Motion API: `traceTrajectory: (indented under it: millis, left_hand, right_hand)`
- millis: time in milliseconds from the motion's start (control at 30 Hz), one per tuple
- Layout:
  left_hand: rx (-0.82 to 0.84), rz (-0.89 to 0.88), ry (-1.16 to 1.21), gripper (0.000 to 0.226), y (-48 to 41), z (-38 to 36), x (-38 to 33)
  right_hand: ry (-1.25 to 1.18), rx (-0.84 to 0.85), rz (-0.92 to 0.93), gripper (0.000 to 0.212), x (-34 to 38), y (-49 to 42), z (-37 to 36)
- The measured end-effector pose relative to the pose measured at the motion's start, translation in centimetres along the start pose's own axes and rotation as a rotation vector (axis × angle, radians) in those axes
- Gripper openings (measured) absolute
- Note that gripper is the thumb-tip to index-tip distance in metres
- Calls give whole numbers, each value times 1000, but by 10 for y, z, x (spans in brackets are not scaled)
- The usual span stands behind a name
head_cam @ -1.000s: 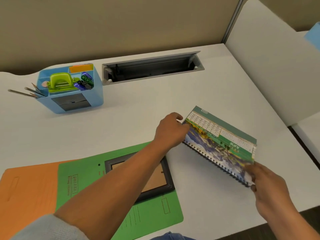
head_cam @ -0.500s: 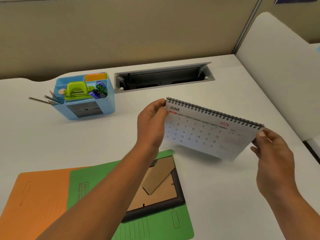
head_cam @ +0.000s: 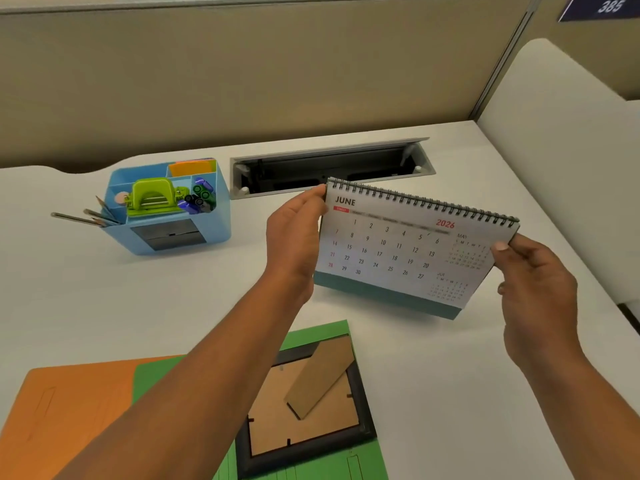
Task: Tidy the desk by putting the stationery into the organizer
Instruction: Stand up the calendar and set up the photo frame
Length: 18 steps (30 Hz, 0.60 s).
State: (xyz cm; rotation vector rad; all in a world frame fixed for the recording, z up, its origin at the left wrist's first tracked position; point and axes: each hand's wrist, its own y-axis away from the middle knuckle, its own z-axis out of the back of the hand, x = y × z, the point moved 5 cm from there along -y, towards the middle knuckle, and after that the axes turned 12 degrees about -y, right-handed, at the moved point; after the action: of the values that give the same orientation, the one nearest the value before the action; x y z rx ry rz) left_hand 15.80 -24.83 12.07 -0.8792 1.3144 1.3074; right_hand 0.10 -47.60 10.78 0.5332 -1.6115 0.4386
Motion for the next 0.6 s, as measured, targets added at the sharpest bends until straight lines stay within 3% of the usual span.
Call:
traceTrajectory:
  millis: [600]
  left_hand:
    - [104,61,-56,19,-92,-42,-19]
  right_hand:
    - [-34,-44,-7,14,-16,-86,-55]
